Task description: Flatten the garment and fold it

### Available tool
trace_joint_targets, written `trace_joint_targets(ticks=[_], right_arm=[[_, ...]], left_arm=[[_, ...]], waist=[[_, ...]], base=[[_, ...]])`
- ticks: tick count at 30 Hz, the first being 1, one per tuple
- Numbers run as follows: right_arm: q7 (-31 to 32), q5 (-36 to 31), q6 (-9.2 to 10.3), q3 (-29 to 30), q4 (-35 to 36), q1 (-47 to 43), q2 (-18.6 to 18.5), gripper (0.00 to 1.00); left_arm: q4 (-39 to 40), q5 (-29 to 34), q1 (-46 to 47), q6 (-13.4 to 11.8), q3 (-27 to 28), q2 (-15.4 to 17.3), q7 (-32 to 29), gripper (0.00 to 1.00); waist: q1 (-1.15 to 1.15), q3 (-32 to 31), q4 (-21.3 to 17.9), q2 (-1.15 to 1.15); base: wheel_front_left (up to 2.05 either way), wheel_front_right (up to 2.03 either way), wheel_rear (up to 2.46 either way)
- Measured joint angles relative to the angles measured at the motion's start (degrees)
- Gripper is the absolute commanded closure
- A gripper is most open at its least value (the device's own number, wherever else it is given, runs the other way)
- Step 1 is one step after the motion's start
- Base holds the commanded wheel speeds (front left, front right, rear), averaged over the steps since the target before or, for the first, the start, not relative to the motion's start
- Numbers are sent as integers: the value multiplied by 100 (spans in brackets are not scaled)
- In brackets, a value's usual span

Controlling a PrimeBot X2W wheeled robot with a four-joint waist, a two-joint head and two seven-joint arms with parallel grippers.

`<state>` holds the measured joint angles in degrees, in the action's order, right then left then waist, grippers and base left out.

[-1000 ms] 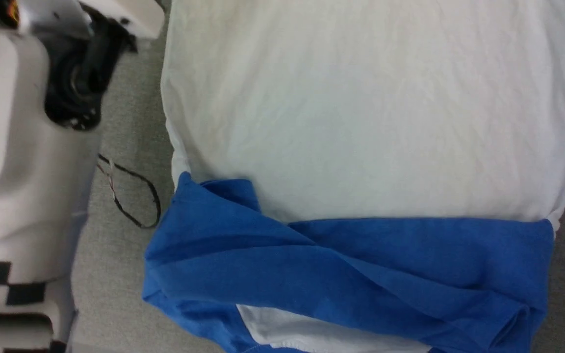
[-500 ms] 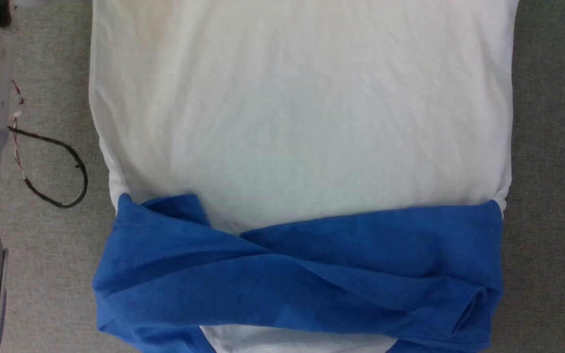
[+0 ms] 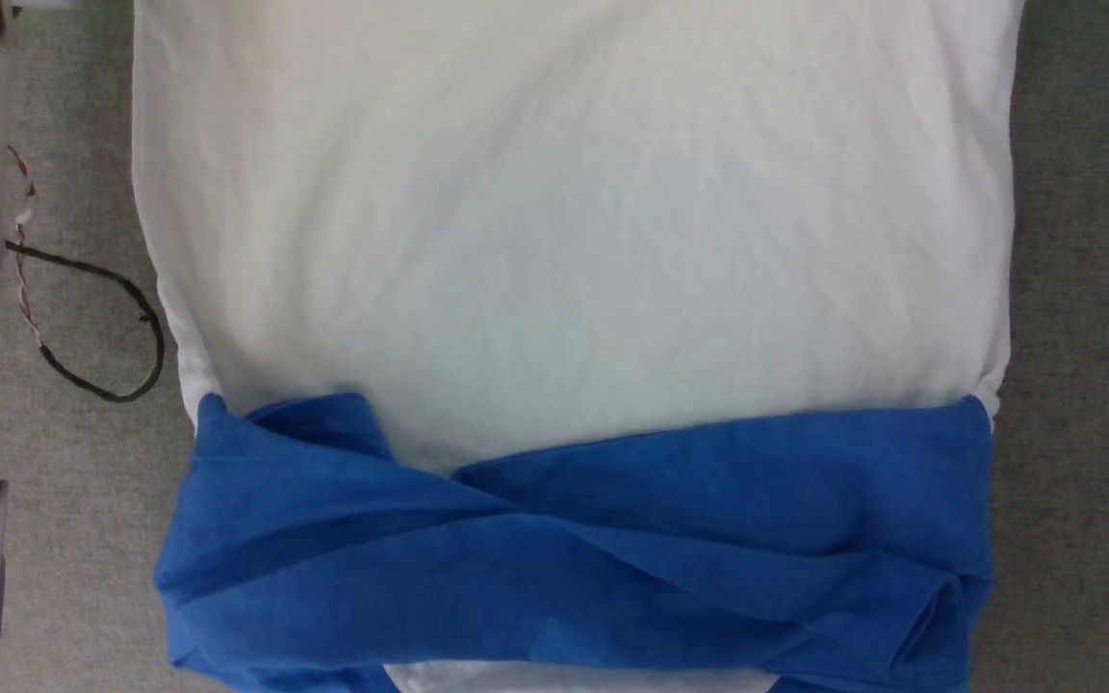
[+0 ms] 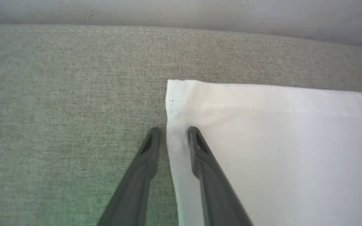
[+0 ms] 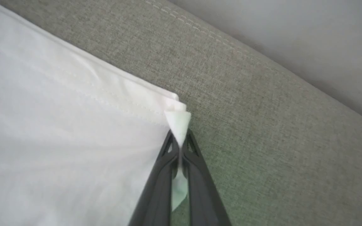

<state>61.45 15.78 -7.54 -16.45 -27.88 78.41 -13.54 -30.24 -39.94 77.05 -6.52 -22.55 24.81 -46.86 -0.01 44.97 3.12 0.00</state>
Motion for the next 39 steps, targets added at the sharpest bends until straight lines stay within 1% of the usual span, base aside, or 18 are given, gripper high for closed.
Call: trace_joint_targets(ticks=[3,8,11,21,23,26,28,30,35,39], right_arm=[[-56,59,0,-44,14,15,-47,100],[-380,113,0,-40,-87,14,-69,100],[-779,24,0,11,-138,18,-57,100],[-2276,-526,-7,698,-508,324,210,100],[-2498,-623,-7,792,-616,349,259,100],[-2679,-605,-7,865,-799,340,315,100],[-2787,-502,-7,820,-849,275,310,100],[-2887,-316,-7,710,-848,120,271,100],[-3098,331,-7,354,-800,-770,114,100],[-3174,889,-5,99,-559,-1679,-67,100]], left_arm=[[19,-44,-31,52,42,-26,227,100],[-12,54,-93,47,47,-54,808,100],[-54,286,-79,8,18,-40,1270,100],[-350,745,293,1,12,-77,2765,100],[-431,771,330,55,22,-104,2985,100],[-577,753,324,223,8,-167,3230,100],[-660,650,297,322,26,-250,3390,100],[-719,547,187,494,27,-311,3477,100],[-811,255,-584,822,27,-377,3637,100],[-779,32,-1438,939,18,-364,3667,100]], waist=[[1,21,28,0],[2,-60,42,0],[2,-144,49,0],[2,-546,73,0],[1,-648,75,0],[2,-822,80,0],[2,-960,89,0],[1,-1121,102,0],[1,-1624,124,0],[0,-2115,133,0]], base=[[0,0,0],[0,0,0],[0,0,0],[0,0,0],[0,0,0],[0,0,0],[0,0,0],[0,0,0],[0,0,0],[0,0,0]])
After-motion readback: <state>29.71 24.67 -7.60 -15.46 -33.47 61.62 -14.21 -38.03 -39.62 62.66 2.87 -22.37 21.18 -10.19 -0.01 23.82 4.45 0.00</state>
